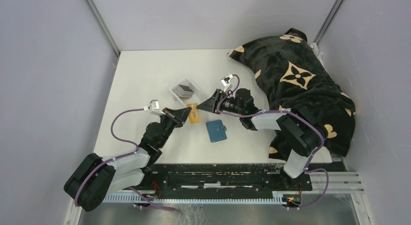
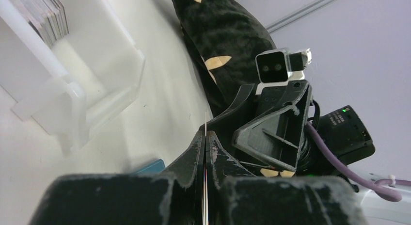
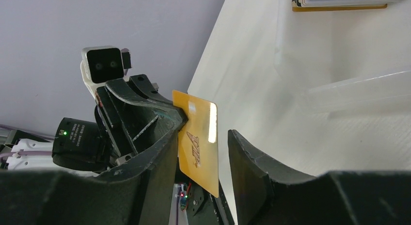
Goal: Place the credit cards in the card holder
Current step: Pick up the credit card from the storage box.
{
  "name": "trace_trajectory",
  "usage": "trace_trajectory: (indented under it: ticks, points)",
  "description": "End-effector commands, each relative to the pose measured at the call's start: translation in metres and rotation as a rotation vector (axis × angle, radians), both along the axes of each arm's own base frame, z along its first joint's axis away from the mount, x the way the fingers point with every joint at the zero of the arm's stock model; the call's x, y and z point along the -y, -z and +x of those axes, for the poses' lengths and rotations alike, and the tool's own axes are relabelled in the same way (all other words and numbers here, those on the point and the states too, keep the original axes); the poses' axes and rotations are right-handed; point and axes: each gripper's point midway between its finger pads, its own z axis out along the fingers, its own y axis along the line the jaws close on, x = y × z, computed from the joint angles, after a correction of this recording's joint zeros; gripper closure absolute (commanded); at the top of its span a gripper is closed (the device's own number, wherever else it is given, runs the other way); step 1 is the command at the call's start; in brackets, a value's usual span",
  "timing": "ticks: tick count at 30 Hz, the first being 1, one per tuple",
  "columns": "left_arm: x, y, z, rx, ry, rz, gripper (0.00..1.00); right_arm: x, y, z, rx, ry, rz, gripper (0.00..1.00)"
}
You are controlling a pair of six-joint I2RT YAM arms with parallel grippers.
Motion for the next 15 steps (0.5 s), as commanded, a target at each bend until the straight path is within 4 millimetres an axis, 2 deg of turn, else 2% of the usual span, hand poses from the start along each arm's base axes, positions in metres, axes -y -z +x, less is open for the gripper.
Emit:
trace_trajectory:
  ticks: [1, 7, 15]
  points:
    - [0.005, -0.042, 0.008, 0.082, -0.007, -0.107, 0.97, -0.003, -0.015, -0.006, 0.047, -0.044, 0.069, 0.52]
    - [0.009, -0.045, 0.010, 0.083, 0.005, -0.120, 0.97, -0.005, -0.017, -0.009, 0.039, -0.063, 0.082, 0.52]
    - [0.014, -0.041, 0.015, 0.072, 0.011, -0.144, 0.97, -0.011, -0.020, -0.023, 0.007, -0.119, 0.135, 0.67]
